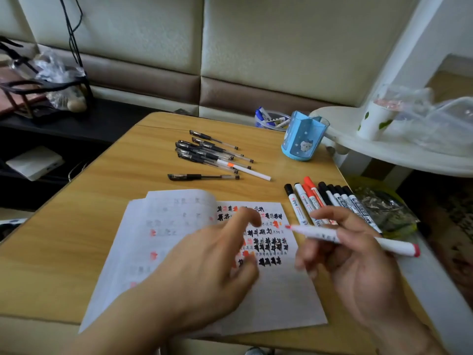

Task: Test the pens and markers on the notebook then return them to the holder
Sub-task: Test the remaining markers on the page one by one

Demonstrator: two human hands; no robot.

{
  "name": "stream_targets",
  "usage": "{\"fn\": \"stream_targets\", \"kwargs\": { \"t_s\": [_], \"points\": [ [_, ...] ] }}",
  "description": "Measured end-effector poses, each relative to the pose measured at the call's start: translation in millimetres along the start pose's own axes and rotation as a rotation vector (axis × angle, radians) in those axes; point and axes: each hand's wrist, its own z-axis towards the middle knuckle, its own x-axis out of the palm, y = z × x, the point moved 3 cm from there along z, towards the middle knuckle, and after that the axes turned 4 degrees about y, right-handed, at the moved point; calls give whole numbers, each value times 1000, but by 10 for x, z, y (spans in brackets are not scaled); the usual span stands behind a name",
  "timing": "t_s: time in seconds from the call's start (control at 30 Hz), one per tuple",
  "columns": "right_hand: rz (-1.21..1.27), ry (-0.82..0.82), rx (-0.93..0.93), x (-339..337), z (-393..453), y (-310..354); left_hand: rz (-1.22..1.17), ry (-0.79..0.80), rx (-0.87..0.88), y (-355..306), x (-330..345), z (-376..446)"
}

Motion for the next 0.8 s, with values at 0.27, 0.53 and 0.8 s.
{"fn": "stream_targets", "kwargs": {
  "t_s": [0.27, 0.53, 0.8],
  "points": [
    [-485, -179, 20, -208, 70, -309, 35, -78, -216, 162, 50, 56],
    [-689, -183, -41, -190, 123, -378, 65, -72, -271, 218, 97, 85],
    [-684, -179, -38, -185, 124, -382, 56, -90, -263, 212, 90, 86]
  ]
}}
